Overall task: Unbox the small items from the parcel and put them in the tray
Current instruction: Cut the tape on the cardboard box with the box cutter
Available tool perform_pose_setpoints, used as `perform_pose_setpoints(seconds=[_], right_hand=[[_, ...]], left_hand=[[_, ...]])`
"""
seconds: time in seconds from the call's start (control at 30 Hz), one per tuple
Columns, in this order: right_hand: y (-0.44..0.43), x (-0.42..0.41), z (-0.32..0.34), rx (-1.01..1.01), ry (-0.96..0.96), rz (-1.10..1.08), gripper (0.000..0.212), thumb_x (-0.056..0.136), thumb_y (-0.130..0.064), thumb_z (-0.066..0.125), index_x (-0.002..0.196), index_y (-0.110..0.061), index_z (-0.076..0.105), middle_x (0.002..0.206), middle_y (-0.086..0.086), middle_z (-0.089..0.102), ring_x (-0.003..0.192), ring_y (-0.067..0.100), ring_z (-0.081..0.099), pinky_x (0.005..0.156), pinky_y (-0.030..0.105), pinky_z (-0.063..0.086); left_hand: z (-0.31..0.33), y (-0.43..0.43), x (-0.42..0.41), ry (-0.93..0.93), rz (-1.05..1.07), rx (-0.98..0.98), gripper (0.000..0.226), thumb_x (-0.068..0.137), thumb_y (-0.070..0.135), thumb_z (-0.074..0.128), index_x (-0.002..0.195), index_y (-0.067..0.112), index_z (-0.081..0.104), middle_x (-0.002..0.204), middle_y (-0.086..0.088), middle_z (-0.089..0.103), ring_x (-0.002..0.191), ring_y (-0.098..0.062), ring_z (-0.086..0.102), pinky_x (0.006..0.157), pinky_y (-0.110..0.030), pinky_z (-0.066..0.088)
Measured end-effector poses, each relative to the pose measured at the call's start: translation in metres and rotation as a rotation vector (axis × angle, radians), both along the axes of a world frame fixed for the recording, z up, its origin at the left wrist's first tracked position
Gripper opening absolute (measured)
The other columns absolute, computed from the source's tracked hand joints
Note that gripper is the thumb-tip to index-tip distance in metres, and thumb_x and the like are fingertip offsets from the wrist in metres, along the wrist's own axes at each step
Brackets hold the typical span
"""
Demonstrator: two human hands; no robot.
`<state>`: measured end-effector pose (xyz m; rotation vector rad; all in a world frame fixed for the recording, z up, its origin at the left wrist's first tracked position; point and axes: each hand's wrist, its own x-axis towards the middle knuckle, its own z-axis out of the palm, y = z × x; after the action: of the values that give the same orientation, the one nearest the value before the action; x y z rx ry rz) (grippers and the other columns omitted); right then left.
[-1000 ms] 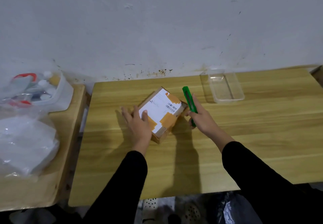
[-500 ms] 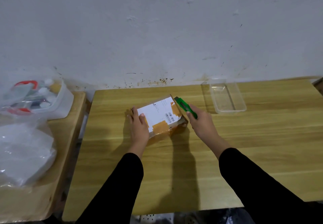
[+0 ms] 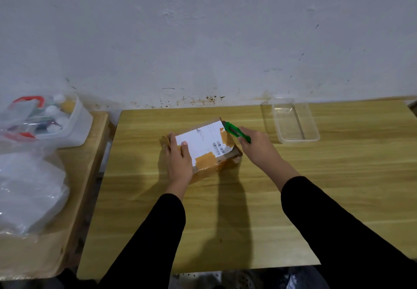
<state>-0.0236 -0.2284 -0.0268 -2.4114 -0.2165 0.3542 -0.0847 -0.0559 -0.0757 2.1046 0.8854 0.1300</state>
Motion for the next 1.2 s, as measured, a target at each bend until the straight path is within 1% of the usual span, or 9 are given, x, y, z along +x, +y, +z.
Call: perform_pose_setpoints(seconds=[0.13,0.3,0.43,0.6,0.7,0.9,1.0,1.07,1.2], right_hand=[[-0.009,0.004,0.008,-0.059,0.053,0.038,0.032,0.092,-0.009,0.043,0.121,-0.012,0.058,0.085,0.014,0.057,0.053,0.014,0.042,0.045,0.026,0.033],[-0.032,-0.017,0.011,-0.021,0.094,0.041,0.032,0.092,-0.008,0.043,0.117,-0.014,0.062,0.072,0.008,0.052,0.052,0.014,0.04,0.046,0.025,0.032],[-0.046,-0.034,0.006,0.019,0.058,0.007,0.034,0.09,-0.009,0.047,0.119,-0.02,0.063,0.081,0.01,0.059,0.054,0.014,0.045,0.046,0.023,0.035],[-0.065,-0.056,0.0,0.101,-0.03,-0.162,0.033,0.092,-0.014,0.051,0.123,-0.02,0.059,0.073,0.005,0.063,0.048,0.011,0.044,0.038,0.011,0.032],[-0.071,-0.058,-0.002,0.236,-0.006,-0.312,0.034,0.092,-0.013,0.05,0.125,-0.017,0.057,0.06,-0.004,0.053,0.045,0.012,0.042,0.042,0.022,0.036],[-0.071,-0.061,-0.001,0.307,0.03,-0.342,0.033,0.092,-0.013,0.05,0.123,-0.019,0.058,0.057,-0.002,0.05,0.049,0.016,0.041,0.05,0.031,0.038],[-0.071,-0.065,-0.003,0.321,0.027,-0.341,0.032,0.092,-0.012,0.05,0.121,-0.02,0.06,0.055,-0.002,0.049,0.05,0.017,0.041,0.052,0.032,0.037],[-0.071,-0.068,-0.004,0.337,0.027,-0.351,0.032,0.092,-0.011,0.049,0.122,-0.018,0.06,0.055,-0.003,0.049,0.049,0.017,0.04,0.051,0.031,0.037],[-0.075,-0.072,-0.003,0.344,0.029,-0.377,0.034,0.093,-0.012,0.048,0.125,-0.016,0.057,0.059,-0.003,0.051,0.049,0.016,0.042,0.049,0.031,0.038]], left_hand=[[-0.006,-0.001,0.003,-0.037,0.046,-0.052,0.052,0.1,0.035,0.029,0.149,0.025,0.014,0.151,-0.014,0.027,0.137,-0.031,0.029,0.104,-0.04,0.036],[-0.006,-0.003,0.003,-0.05,0.07,-0.069,0.051,0.101,0.033,0.03,0.149,0.024,0.014,0.15,-0.012,0.028,0.134,-0.029,0.034,0.1,-0.037,0.038],[-0.002,-0.006,0.002,-0.034,0.08,-0.053,0.051,0.101,0.032,0.029,0.149,0.024,0.014,0.151,-0.012,0.028,0.134,-0.03,0.034,0.101,-0.038,0.037],[0.008,-0.021,-0.007,-0.083,0.152,-0.177,0.052,0.101,0.027,0.031,0.149,0.022,0.013,0.149,-0.014,0.027,0.129,-0.032,0.039,0.091,-0.032,0.038],[0.015,-0.039,-0.027,-0.076,0.161,-0.197,0.054,0.099,0.027,0.038,0.148,0.021,0.017,0.145,-0.015,0.031,0.123,-0.029,0.042,0.082,-0.028,0.033],[0.014,-0.016,-0.041,-0.077,-0.065,-0.096,0.06,0.092,0.028,0.055,0.145,0.017,0.03,0.15,-0.009,0.024,0.135,-0.023,0.031,0.099,-0.028,0.033],[0.015,-0.006,-0.038,-0.037,-0.187,-0.065,0.06,0.093,0.03,0.054,0.145,0.016,0.029,0.15,-0.009,0.026,0.135,-0.021,0.03,0.092,-0.02,0.03],[0.016,-0.01,-0.041,-0.041,-0.174,-0.051,0.06,0.094,0.032,0.052,0.146,0.018,0.028,0.15,-0.01,0.025,0.136,-0.021,0.029,0.094,-0.022,0.031],[0.017,-0.041,-0.046,-0.073,0.027,-0.078,0.058,0.091,0.028,0.057,0.142,0.014,0.035,0.145,-0.015,0.029,0.132,-0.027,0.033,0.102,-0.028,0.031]])
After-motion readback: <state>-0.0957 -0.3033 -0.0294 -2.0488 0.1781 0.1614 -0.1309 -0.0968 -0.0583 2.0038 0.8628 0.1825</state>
